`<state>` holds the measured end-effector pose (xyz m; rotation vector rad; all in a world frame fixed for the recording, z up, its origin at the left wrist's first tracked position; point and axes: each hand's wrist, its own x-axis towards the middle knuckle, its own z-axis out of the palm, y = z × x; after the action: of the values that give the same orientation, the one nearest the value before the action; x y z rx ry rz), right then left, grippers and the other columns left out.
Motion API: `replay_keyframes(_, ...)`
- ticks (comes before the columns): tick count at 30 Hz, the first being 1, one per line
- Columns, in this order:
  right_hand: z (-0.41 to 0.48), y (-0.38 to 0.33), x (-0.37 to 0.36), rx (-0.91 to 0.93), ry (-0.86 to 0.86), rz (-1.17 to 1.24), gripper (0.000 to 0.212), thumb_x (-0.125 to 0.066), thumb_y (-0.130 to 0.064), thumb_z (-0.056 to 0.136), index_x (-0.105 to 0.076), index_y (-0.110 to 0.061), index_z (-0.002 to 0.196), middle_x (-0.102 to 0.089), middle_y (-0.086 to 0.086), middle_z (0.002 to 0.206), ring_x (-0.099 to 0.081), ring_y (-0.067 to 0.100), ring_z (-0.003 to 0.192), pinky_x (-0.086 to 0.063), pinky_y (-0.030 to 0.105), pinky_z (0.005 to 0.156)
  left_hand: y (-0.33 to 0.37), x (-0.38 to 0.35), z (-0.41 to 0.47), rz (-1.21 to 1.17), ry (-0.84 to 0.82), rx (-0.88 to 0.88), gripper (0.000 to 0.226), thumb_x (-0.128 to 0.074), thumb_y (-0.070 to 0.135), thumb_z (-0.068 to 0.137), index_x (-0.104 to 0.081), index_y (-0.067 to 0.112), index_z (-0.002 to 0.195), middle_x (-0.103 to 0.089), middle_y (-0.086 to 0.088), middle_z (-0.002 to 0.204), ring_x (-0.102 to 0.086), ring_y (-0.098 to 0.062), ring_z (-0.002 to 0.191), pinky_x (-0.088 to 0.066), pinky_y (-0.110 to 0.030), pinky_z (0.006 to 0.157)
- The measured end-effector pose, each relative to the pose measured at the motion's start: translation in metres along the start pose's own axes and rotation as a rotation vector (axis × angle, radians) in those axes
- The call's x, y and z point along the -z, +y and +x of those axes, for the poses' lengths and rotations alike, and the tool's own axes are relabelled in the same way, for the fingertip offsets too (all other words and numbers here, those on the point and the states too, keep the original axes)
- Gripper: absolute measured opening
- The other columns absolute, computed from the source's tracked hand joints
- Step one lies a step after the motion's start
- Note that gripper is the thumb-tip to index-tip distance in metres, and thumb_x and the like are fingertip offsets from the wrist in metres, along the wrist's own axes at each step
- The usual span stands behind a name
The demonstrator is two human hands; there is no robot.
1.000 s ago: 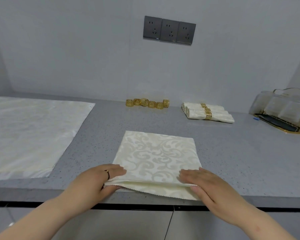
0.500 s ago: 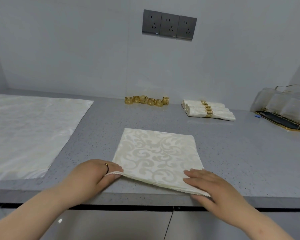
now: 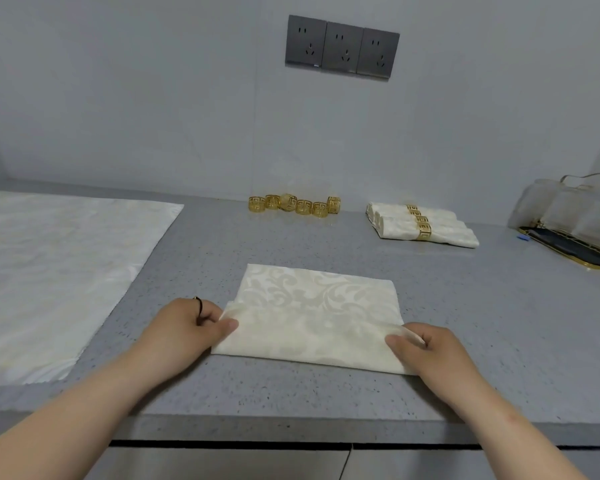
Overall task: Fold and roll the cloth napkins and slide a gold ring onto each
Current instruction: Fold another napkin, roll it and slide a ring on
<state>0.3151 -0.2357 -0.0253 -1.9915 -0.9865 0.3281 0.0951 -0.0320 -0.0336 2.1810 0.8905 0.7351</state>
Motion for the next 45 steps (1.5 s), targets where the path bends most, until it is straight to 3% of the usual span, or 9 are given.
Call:
replay_keyframes(13, 0.005, -0.002, -0.013, 0.080, 0.098, -0.469, 0.005, -0.045, -0.024, 0.093, -0.041, -0.025, 0.091, -0.045, -0.013, 0.066, -0.041, 0.001, 0.058, -0.031, 0.015, 0.051, 0.000, -0.001, 0.008, 0.408, 0.052, -0.282, 0.032, -0.066, 0.034, 0.077, -0.034, 0.039, 0.071, -0.044, 0.018, 0.068, -0.044, -0.006, 0.061, -0.027, -0.011, 0.055)
replay_keyframes(17, 0.006, -0.004, -0.015, 0.049, 0.122, -0.497, 0.017, -0.048, -0.026, 0.092, -0.032, -0.024, 0.099, -0.046, -0.009, 0.074, -0.042, 0.004, 0.060, -0.030, 0.016, 0.051, -0.011, 0.003, 0.020, 0.493, 0.024, -0.661, 0.011, -0.048, 0.041, 0.067, -0.051, 0.035, 0.076, -0.044, 0.020, 0.088, -0.042, -0.002, 0.080, -0.029, -0.014, 0.068)
replay_keyframes(22, 0.006, 0.000, -0.021, 0.224, 0.311, -0.599, 0.056, -0.078, -0.006, 0.063, -0.051, -0.011, 0.112, -0.051, 0.010, 0.108, -0.046, 0.024, 0.100, -0.043, 0.029, 0.070, -0.017, -0.001, 0.027, 0.513, 0.001, -0.805, 0.051, -0.033, 0.040, 0.094, -0.072, 0.021, 0.065, -0.069, 0.012, 0.074, -0.048, -0.004, 0.077, -0.035, -0.015, 0.069)
replay_keyframes(24, 0.007, 0.004, -0.023, 0.433, 0.422, -0.711, 0.054, -0.083, -0.001, 0.046, -0.053, -0.012, 0.091, -0.059, 0.013, 0.089, -0.042, 0.023, 0.093, -0.047, 0.036, 0.070, -0.019, -0.003, 0.026, 0.519, 0.011, -0.804, 0.066, -0.020, 0.045, 0.098, -0.074, 0.021, 0.070, -0.071, 0.014, 0.074, -0.048, -0.004, 0.079, -0.037, -0.016, 0.071)
replay_keyframes(27, 0.009, 0.002, -0.021, 0.588, 0.344, -0.760, 0.006, -0.057, -0.016, 0.069, -0.061, -0.015, 0.064, -0.061, -0.002, 0.068, -0.041, 0.015, 0.084, -0.030, 0.025, 0.075, -0.023, -0.002, 0.025, 0.532, 0.008, -0.765, 0.068, -0.017, 0.053, 0.096, -0.075, 0.023, 0.076, -0.071, 0.015, 0.079, -0.049, -0.003, 0.085, -0.036, -0.015, 0.076)
replay_keyframes(29, 0.010, 0.006, -0.017, 0.562, 0.233, -0.771, 0.027, -0.043, -0.022, 0.073, -0.065, -0.019, 0.058, -0.061, -0.009, 0.061, -0.040, 0.009, 0.076, -0.026, 0.019, 0.069, -0.025, -0.001, 0.022, 0.546, -0.027, -0.732, 0.068, -0.018, 0.062, 0.092, -0.075, 0.025, 0.083, -0.070, 0.016, 0.085, -0.049, -0.001, 0.085, -0.035, -0.015, 0.079)
replay_keyframes(35, -0.001, 0.017, -0.005, 0.545, -0.046, -0.638, 0.058, -0.022, -0.051, 0.096, -0.072, -0.021, 0.090, -0.066, -0.012, 0.094, -0.048, 0.002, 0.094, -0.040, 0.005, 0.076, -0.028, 0.001, 0.018, 0.563, -0.094, -0.673, 0.050, -0.042, 0.061, 0.077, -0.072, 0.024, 0.092, -0.069, 0.014, 0.092, -0.049, 0.000, 0.089, -0.036, -0.013, 0.078)
replay_keyframes(39, -0.002, 0.022, 0.006, 0.377, -0.183, -0.599, 0.088, -0.008, -0.094, 0.056, -0.039, -0.046, 0.122, -0.025, -0.041, 0.125, -0.011, -0.017, 0.124, -0.016, 0.000, 0.098, -0.027, -0.001, 0.019, 0.546, -0.094, -0.647, 0.042, -0.046, 0.042, 0.066, -0.074, 0.023, 0.091, -0.070, 0.015, 0.090, -0.055, 0.002, 0.081, -0.039, -0.012, 0.075)
replay_keyframes(45, 0.015, 0.014, 0.007, 0.385, -0.120, -0.546, 0.045, -0.042, -0.046, 0.081, -0.059, -0.030, 0.120, -0.048, -0.028, 0.117, -0.044, -0.011, 0.109, -0.023, -0.010, 0.085, -0.004, 0.002, 0.032, 0.510, -0.092, -0.468, 0.060, -0.026, 0.049, 0.055, -0.071, 0.033, 0.091, -0.067, 0.023, 0.093, -0.062, -0.002, 0.088, -0.045, -0.011, 0.073)
